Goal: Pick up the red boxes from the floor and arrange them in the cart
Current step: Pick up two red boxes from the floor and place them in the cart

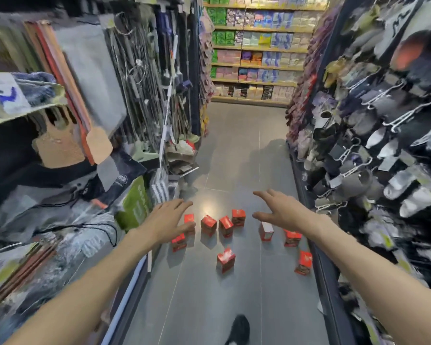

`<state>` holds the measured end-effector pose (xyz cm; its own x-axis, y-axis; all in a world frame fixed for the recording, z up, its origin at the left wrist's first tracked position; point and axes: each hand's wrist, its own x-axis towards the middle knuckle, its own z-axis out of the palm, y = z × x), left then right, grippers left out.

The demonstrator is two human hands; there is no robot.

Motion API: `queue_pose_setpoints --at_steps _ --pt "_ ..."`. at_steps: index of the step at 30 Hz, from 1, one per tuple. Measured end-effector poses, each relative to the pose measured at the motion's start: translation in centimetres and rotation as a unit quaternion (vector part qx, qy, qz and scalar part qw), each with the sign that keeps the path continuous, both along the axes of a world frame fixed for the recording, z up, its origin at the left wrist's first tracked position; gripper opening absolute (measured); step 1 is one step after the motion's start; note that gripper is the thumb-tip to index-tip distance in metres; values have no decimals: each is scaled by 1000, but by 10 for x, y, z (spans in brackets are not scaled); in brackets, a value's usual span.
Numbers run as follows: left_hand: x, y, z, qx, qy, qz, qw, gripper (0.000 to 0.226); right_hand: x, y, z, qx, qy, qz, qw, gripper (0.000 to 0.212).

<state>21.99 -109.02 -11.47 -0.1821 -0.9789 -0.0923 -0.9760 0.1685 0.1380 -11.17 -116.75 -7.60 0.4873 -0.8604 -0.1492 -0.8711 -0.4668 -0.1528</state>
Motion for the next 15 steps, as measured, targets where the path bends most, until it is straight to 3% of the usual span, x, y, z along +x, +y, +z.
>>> queue_pose_setpoints --at_steps 15 --pt "102 -385 -200 73 26 74 994 69 113 -454 -176 98 28 36 994 73"
